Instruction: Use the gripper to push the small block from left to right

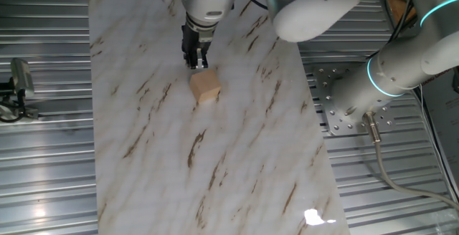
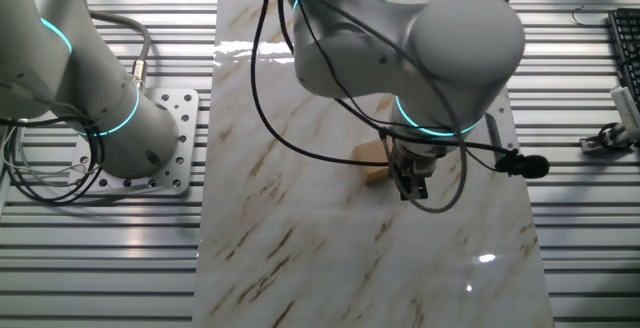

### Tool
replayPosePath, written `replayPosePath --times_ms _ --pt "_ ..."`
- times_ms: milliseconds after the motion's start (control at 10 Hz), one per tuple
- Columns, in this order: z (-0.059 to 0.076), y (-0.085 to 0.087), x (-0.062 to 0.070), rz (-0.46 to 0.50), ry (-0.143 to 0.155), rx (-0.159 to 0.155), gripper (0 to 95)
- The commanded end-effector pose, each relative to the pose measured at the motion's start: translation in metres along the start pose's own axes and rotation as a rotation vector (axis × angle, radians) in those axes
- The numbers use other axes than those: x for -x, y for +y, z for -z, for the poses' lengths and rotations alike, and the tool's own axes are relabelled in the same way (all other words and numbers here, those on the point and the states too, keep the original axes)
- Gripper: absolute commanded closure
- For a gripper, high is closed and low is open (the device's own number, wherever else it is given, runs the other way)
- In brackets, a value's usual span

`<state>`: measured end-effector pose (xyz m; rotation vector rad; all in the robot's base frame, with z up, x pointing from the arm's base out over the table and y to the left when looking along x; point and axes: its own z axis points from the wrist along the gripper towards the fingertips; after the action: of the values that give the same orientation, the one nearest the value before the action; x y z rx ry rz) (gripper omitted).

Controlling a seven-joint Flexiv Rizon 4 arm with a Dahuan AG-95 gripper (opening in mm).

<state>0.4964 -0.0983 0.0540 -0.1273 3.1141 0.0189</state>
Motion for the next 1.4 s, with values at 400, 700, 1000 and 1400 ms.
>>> replayPosePath --times_ms 400,700,1000,1400 --pt "-0.004 0.003 -0.007 -0.019 -0.018 0.008 95.0" --pt "-0.006 0.006 -0.012 -0.025 -0.024 0.008 95.0" --pt "-0.011 0.012 -0.016 -0.039 -0.031 0.014 95.0" --pt "-0.008 0.035 -0.008 -0.097 -0.022 0.014 95.0"
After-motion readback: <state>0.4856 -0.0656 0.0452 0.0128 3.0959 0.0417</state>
